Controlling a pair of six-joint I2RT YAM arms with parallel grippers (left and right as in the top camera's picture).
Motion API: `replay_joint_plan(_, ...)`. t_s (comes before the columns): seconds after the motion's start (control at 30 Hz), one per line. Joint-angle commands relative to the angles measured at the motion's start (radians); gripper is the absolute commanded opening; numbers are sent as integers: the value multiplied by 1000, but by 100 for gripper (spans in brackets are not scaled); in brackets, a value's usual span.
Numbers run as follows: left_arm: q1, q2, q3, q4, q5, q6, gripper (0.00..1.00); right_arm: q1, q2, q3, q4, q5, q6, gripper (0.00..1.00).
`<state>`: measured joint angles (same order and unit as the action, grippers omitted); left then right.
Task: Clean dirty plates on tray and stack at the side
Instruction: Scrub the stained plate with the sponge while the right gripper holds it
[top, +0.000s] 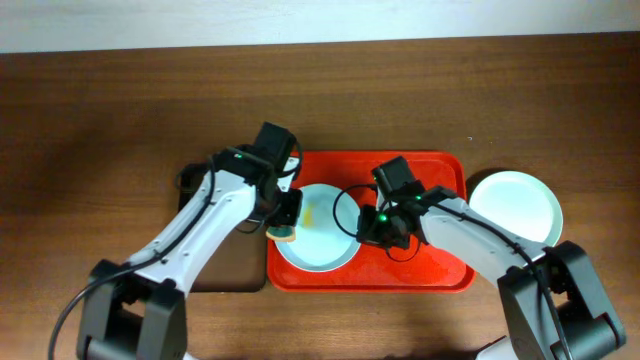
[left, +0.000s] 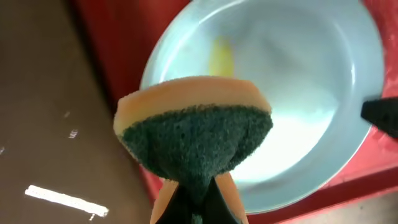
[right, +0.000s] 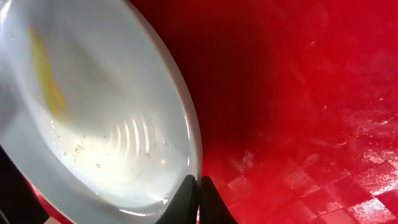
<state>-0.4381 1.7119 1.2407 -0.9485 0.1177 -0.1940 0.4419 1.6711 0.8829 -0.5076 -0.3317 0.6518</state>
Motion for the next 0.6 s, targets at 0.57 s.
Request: replay_joint_plan(0.57, -50, 222, 3, 151, 28, 16, 0, 10, 9, -3, 0, 78, 8, 4)
